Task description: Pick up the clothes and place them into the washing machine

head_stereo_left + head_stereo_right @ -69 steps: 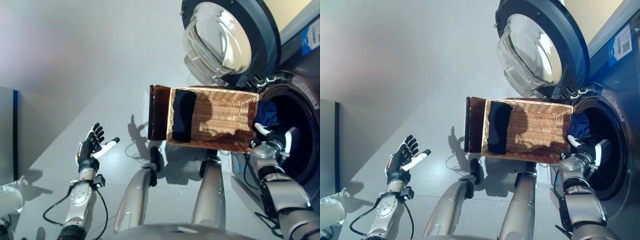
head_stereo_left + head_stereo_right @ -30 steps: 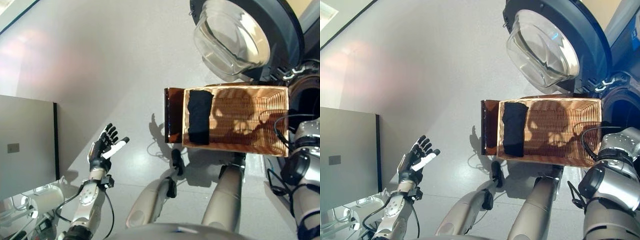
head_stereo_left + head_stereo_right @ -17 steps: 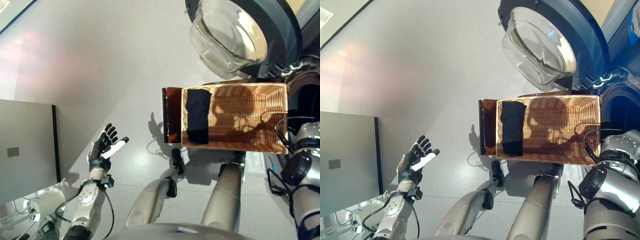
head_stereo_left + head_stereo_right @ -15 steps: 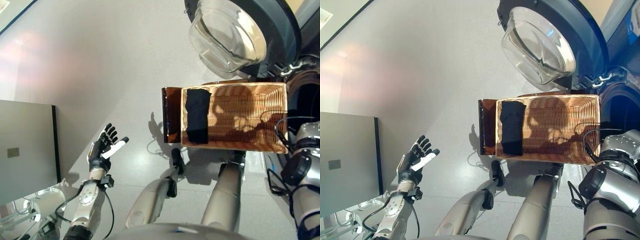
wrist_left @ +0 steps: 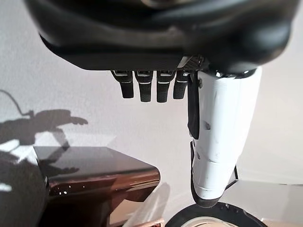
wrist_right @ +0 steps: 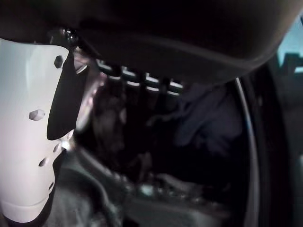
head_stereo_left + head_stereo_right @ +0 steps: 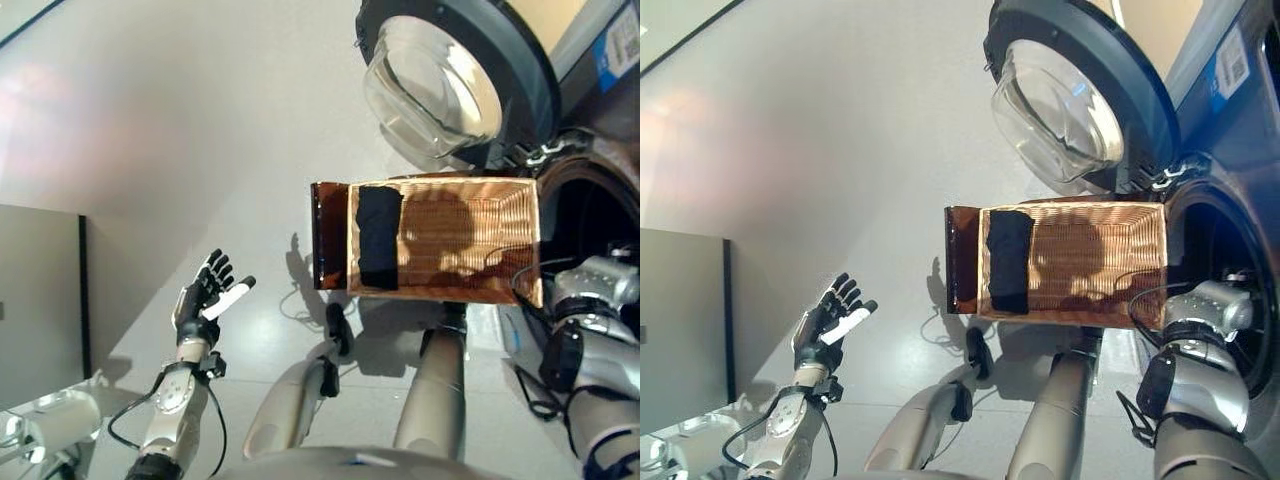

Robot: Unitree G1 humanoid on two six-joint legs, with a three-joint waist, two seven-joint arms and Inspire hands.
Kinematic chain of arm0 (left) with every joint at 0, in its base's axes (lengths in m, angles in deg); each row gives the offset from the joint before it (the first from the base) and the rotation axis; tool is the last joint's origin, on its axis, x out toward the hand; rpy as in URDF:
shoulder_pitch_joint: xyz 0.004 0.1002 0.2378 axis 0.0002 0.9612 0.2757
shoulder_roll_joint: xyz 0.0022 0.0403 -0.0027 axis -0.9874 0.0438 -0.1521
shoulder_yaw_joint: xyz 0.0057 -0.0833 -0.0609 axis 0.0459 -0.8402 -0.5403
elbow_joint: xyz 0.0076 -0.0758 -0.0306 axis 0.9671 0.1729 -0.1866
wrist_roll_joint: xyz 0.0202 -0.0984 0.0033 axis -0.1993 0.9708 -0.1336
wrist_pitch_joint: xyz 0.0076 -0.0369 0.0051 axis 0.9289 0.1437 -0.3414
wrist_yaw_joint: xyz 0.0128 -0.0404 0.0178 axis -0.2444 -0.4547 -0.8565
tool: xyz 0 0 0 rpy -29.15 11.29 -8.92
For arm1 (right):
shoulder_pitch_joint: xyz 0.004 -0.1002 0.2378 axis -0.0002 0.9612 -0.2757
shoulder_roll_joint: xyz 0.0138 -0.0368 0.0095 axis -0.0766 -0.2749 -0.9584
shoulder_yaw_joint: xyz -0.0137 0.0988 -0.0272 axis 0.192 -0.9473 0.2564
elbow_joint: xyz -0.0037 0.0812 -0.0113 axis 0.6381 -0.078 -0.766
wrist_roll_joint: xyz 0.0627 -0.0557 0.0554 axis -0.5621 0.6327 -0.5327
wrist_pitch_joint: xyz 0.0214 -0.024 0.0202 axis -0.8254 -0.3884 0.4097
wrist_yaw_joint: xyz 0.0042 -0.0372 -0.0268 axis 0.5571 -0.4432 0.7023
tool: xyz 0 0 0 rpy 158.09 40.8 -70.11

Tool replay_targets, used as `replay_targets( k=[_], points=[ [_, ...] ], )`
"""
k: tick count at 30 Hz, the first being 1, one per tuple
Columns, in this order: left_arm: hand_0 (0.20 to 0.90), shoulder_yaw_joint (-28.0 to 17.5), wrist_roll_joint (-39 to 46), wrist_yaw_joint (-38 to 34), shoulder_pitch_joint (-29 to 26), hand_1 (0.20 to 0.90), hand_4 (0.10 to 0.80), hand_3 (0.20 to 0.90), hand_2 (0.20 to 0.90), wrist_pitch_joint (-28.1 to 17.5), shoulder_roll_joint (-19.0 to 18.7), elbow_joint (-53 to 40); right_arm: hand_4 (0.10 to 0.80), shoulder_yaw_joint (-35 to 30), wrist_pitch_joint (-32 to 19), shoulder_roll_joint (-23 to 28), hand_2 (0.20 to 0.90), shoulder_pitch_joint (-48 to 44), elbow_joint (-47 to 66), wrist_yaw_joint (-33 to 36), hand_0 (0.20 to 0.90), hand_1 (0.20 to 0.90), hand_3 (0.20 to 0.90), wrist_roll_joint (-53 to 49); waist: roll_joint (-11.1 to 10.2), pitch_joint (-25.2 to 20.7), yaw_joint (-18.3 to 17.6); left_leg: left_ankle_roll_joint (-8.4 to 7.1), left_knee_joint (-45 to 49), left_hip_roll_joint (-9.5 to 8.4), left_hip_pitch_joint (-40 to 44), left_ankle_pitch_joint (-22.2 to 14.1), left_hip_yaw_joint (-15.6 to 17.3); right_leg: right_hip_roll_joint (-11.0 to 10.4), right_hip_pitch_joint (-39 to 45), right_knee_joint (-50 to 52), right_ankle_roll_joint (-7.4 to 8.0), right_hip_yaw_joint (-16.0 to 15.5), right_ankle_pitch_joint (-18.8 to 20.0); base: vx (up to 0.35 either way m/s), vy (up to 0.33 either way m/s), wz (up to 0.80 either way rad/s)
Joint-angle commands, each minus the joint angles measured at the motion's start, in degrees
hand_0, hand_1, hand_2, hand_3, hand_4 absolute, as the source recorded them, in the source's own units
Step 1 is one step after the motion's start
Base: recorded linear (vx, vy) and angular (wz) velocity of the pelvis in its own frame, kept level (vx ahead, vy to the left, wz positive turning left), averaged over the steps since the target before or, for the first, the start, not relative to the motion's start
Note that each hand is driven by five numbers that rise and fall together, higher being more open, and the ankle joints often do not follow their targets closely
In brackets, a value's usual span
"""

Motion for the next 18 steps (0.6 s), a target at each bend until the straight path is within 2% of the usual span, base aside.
replay_targets(
  k=[1,7,14,18],
  points=[
    [0.900,-6.08,-0.06,-0.43,2.75,0.900,0.800,0.900,0.900,-5.20,-2.01,-1.57,0.800,4.73,0.40,1.48,0.900,4.04,0.92,-1.27,0.900,0.900,0.900,8.22,-0.22,-2.97,0.02,-5.47,3.70,3.99,-2.38,-1.24,-2.77,-0.29,4.27,-3.35,-0.02,2.83,7.81,0.002,-0.033,-0.01],
    [0.900,-6.77,-2.76,-1.74,1.82,0.900,0.800,0.900,0.900,-6.57,-1.21,0.56,0.800,13.12,5.59,-3.76,0.900,9.58,0.75,0.82,0.900,0.900,0.900,25.27,-2.20,-2.64,-0.17,-5.62,3.14,4.48,-0.94,-0.92,-3.33,-0.16,7.32,-5.54,-0.04,1.44,8.55,0.001,-0.040,0.00],
    [0.900,-7.27,-5.51,-3.72,0.21,0.900,0.800,0.900,0.900,-7.31,-0.06,2.78,0.800,25.78,9.71,-10.96,0.900,13.54,7.23,2.17,0.900,0.900,0.900,43.88,-5.00,-2.09,-0.15,-5.64,1.83,5.02,0.85,-0.18,-4.02,0.06,10.66,-8.28,0.22,-0.52,9.73,0.004,-0.045,-0.04],
    [0.900,-7.31,-6.47,-4.46,-0.40,0.900,0.800,0.900,0.900,-7.35,0.27,3.19,0.800,29.62,11.23,-12.77,0.900,12.56,7.93,2.92,0.900,0.900,0.900,48.68,-5.44,-1.70,0.00,-5.61,2.08,4.98,0.69,-0.08,-4.33,-0.07,10.98,-8.67,0.25,-1.10,9.96,-0.011,-0.008,0.01]
  ],
)
